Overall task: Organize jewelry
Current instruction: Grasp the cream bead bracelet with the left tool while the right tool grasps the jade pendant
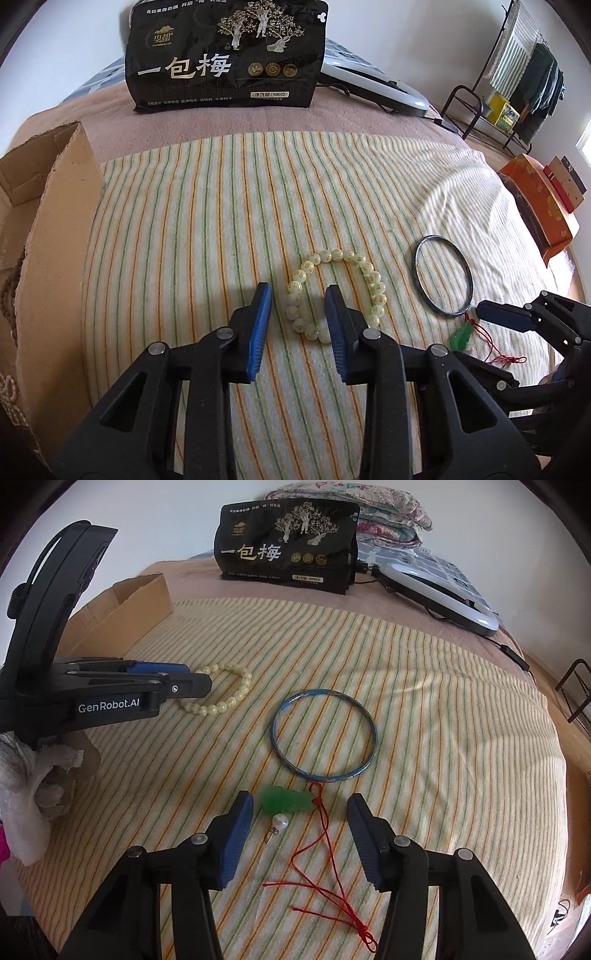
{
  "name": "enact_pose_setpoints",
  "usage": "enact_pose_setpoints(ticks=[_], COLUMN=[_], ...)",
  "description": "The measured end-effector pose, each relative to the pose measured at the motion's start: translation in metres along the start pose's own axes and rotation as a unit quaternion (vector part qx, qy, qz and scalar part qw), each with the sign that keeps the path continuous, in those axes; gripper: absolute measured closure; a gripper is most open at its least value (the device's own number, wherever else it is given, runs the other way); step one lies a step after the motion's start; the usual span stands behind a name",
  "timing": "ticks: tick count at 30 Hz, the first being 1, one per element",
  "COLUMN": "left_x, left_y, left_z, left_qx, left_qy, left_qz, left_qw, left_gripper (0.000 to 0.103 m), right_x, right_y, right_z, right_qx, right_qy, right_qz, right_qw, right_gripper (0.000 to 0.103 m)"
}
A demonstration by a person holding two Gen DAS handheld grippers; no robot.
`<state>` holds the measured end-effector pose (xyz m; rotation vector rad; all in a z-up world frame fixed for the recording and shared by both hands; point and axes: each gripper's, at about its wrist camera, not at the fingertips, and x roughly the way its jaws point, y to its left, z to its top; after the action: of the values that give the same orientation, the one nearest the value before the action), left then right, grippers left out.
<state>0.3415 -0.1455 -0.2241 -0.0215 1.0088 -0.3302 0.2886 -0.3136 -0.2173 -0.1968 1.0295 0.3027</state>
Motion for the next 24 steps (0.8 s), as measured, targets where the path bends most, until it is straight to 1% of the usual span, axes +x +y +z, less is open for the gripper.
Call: enact_pose_setpoints(ticks=[3, 8, 9, 15, 18, 24], left_x=[0.001, 0.002, 0.003, 0.001, -0.001, -0.017], left_y=[0.001, 0.005, 0.005, 0.004, 0.003, -0.002], left_z=[0.0, 0.002, 0.002, 0.001, 0.002, 0.003], left_qx=[0.0, -0.013, -0.013, -0.011, -0.014, -0.013], left_qy=[-0.002, -0.001, -0.001, -0.005, -0.006, -0.021], left_qz=[0.003, 0.002, 0.001, 0.003, 0.003, -0.002], left_qw=[1.0, 0.9999, 0.9999, 0.9999, 0.9999, 0.9997], left_gripper=[0.081, 0.093, 0.094, 0.098, 0.098, 0.098], right_x=[0.003, 0.004, 0.003, 0.003, 0.001, -0.011], right_y=[0.001, 0.003, 0.003, 0.002, -0.001, -0.005], right_z=[0.002, 0.004, 0.004, 0.004, 0.003, 0.004], right_qx=[-0.001, -0.001, -0.001, 0.009, 0.018, 0.031], right_qy=[0.002, 0.004, 0.004, 0.001, -0.004, -0.02], right_qz=[0.0, 0.003, 0.004, 0.01, 0.014, 0.014], right_qw=[1.0, 1.0, 1.0, 1.0, 1.0, 0.999], right_gripper=[0.053, 0.067, 0.068, 0.07, 0.07, 0.07])
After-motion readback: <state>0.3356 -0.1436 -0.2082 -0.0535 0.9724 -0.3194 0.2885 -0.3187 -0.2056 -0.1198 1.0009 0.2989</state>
